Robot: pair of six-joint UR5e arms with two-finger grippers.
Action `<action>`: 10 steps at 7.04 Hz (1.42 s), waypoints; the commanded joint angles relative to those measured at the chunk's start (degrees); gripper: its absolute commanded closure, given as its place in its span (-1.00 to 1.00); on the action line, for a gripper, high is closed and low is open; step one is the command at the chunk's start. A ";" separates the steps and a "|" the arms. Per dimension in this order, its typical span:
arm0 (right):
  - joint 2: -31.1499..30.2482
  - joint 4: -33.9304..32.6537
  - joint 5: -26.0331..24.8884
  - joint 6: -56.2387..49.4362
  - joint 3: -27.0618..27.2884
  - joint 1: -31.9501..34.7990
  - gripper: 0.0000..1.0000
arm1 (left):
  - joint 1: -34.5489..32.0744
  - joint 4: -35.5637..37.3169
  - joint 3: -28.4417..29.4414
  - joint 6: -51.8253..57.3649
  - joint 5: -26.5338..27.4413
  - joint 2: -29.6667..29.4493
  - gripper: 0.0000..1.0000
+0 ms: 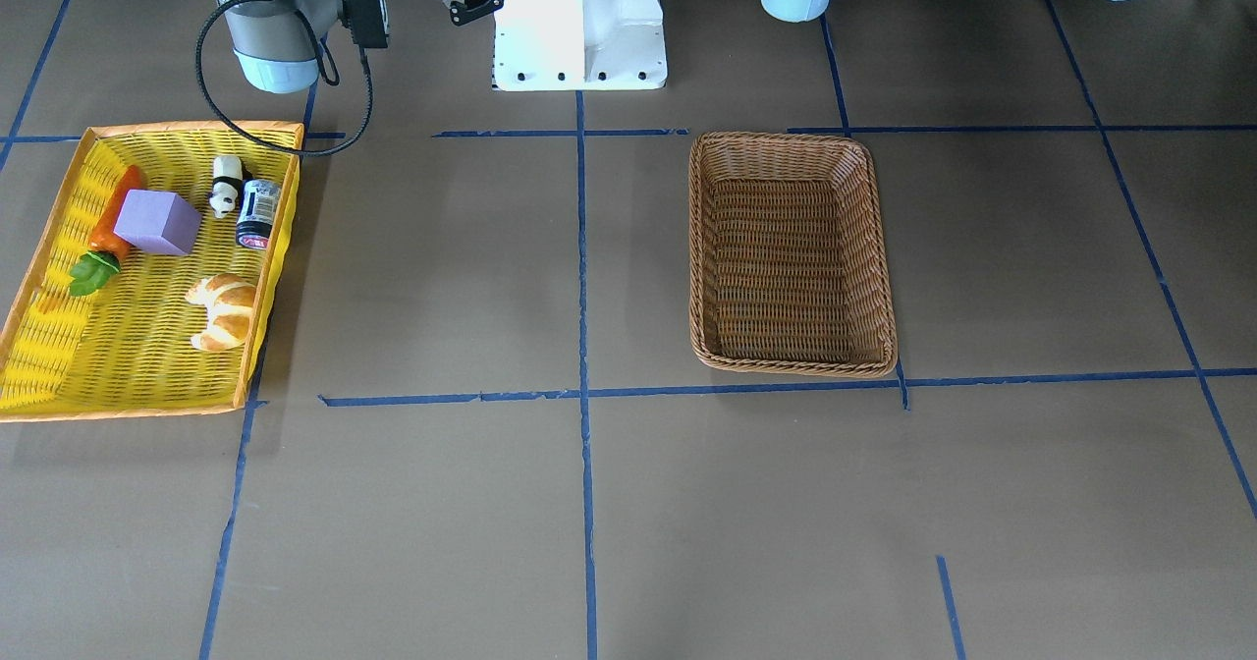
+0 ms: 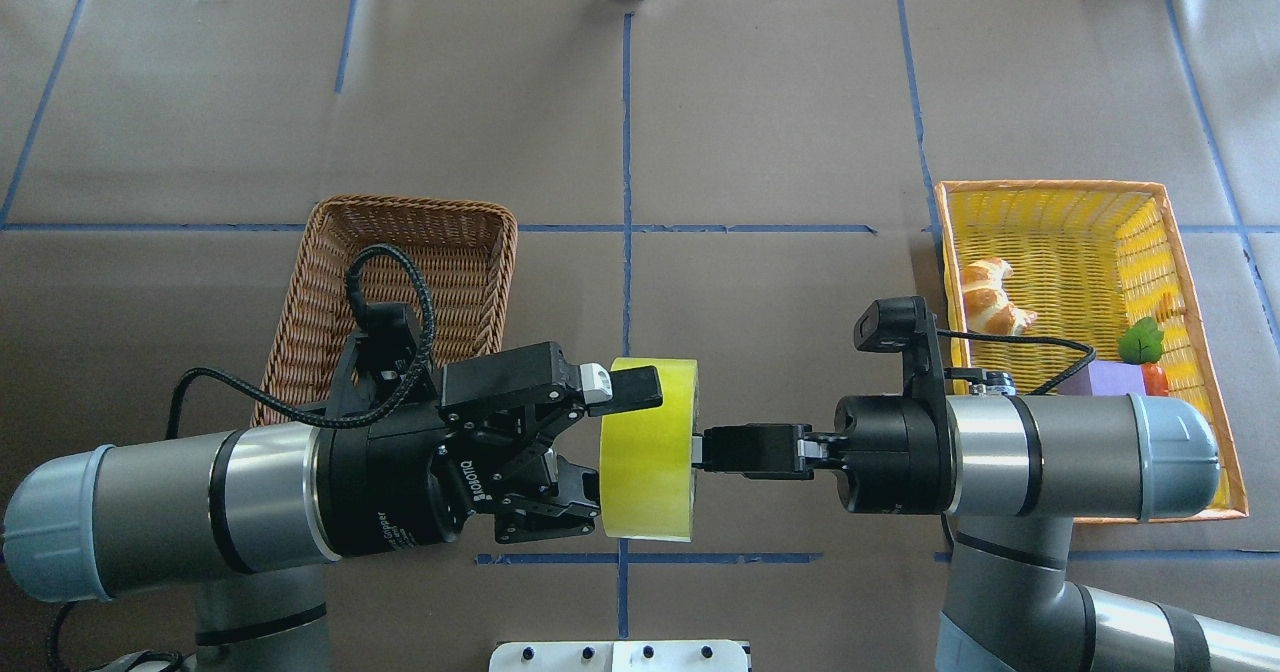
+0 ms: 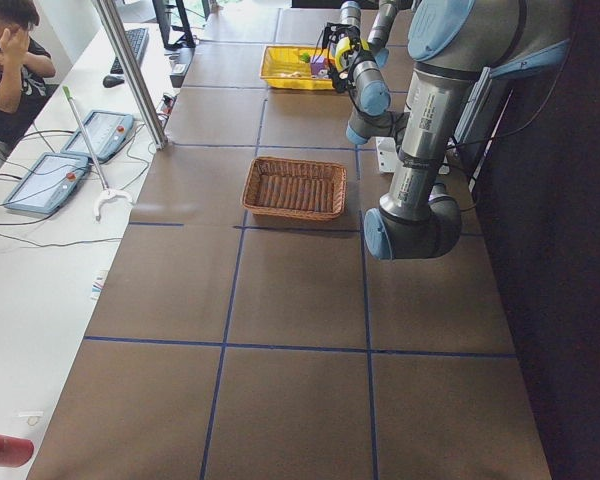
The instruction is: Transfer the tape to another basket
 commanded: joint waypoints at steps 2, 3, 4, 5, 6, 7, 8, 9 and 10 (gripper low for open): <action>0.00 0.00 -0.21 0.00 0.17 -0.25 0.96 | 0.00 -0.02 0.00 0.00 0.61 0.00 -0.80; 0.00 0.00 -0.21 0.00 0.17 -0.43 0.94 | 0.09 -0.11 0.00 0.00 2.10 0.00 -0.41; 0.00 0.00 -0.21 0.00 0.17 -0.43 0.94 | 0.09 -0.11 0.00 0.00 2.11 0.00 -0.12; 0.09 0.00 -0.21 0.00 0.26 -0.52 0.94 | 0.09 -0.11 0.00 0.00 2.20 0.00 0.08; 0.09 0.00 -0.30 0.00 0.26 -0.60 0.93 | 0.09 -0.20 -0.09 0.00 2.20 -0.09 0.19; 0.17 0.00 -0.39 0.00 0.26 -0.78 0.78 | 0.09 -0.20 -0.17 -0.09 2.20 -0.18 0.46; 1.65 -0.09 -0.39 0.00 0.00 -1.13 0.05 | 0.18 -0.20 -0.26 -0.17 2.20 -0.35 0.83; 2.02 -0.09 -1.60 0.09 0.08 -1.22 -0.99 | 0.18 -0.20 -0.26 -0.18 2.20 -0.26 0.93; 2.11 -0.09 -1.70 0.00 0.08 -1.31 -1.00 | 0.18 -0.20 -0.44 -0.26 2.20 -0.26 0.96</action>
